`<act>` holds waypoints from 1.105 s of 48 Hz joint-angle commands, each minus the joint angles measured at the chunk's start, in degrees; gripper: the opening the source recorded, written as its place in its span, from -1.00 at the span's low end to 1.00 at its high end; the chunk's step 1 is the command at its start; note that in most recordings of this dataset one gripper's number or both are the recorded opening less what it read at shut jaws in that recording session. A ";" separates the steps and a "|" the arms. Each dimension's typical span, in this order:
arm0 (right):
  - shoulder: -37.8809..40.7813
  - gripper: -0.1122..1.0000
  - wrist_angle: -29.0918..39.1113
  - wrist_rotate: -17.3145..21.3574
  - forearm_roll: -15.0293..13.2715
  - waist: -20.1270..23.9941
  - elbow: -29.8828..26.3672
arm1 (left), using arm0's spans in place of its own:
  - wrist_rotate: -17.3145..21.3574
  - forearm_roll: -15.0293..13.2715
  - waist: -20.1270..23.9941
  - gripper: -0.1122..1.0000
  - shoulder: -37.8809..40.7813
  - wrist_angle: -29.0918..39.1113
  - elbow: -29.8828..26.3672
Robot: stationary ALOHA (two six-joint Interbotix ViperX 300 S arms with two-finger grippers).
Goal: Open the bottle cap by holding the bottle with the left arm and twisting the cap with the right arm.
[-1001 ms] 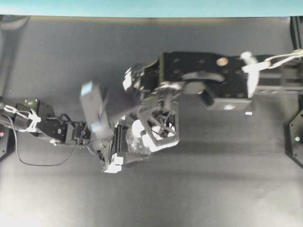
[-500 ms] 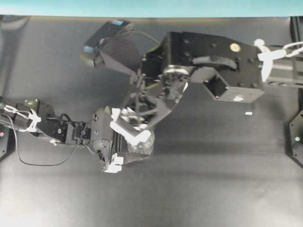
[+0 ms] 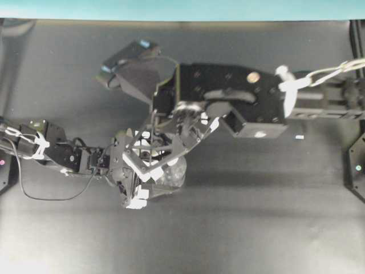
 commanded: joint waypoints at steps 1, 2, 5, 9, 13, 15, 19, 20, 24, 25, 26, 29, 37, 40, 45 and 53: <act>-0.09 0.57 -0.44 0.26 -0.26 1.32 0.97 | -0.53 0.26 -0.44 0.70 0.35 0.88 0.26; -0.09 0.57 -0.70 0.26 -0.26 1.32 1.32 | -0.53 0.18 -0.44 0.70 0.35 0.88 0.26; -0.35 0.56 -1.49 0.35 -0.35 1.23 2.20 | -0.53 0.26 -0.44 0.70 0.35 0.88 0.26; -0.62 0.55 -3.08 0.35 -0.62 1.14 3.16 | -0.53 0.26 -0.44 0.70 0.35 0.88 0.26; -0.70 0.52 -4.66 0.44 -0.62 1.05 4.04 | -0.53 0.26 -0.44 0.70 0.35 0.97 0.44; -0.70 0.50 -5.01 0.44 -0.62 1.14 4.22 | -0.53 0.26 -0.44 0.70 0.35 0.88 0.26; -0.70 0.44 -5.27 0.44 -0.62 1.14 4.31 | -0.53 0.26 -0.44 0.70 0.35 0.88 0.26; -0.70 0.42 -5.27 0.35 -0.62 1.14 4.22 | -0.53 0.18 -0.53 0.70 0.35 0.97 0.26; -0.62 0.30 -4.92 0.35 -0.62 1.14 4.31 | -0.44 0.26 -0.53 0.70 0.35 0.88 0.26; -0.70 0.26 -4.92 0.35 -0.62 1.14 4.31 | -0.44 0.18 -0.44 0.70 0.35 0.97 0.26; -0.70 0.21 -4.83 0.35 -0.62 1.05 4.31 | -0.44 0.18 -0.53 0.70 0.35 0.88 0.18; -0.70 0.00 -4.83 0.26 -0.70 1.14 4.31 | -0.44 0.26 -0.44 0.70 0.35 0.88 0.18; -0.70 -0.12 -4.66 -1.85 -0.62 1.14 4.22 | -0.53 0.26 -0.44 0.70 0.35 0.88 0.09; -0.70 -0.12 -4.57 -3.52 -0.53 1.14 4.04 | -0.53 0.26 -0.44 0.70 0.35 0.88 0.18; -0.62 -0.12 -4.48 -6.59 -0.53 1.14 3.69 | -0.44 0.18 -0.44 0.70 0.35 0.88 0.18; -0.62 -0.12 -4.31 -17.14 -0.44 1.05 3.08 | -0.53 0.26 -0.53 0.70 0.35 0.88 0.09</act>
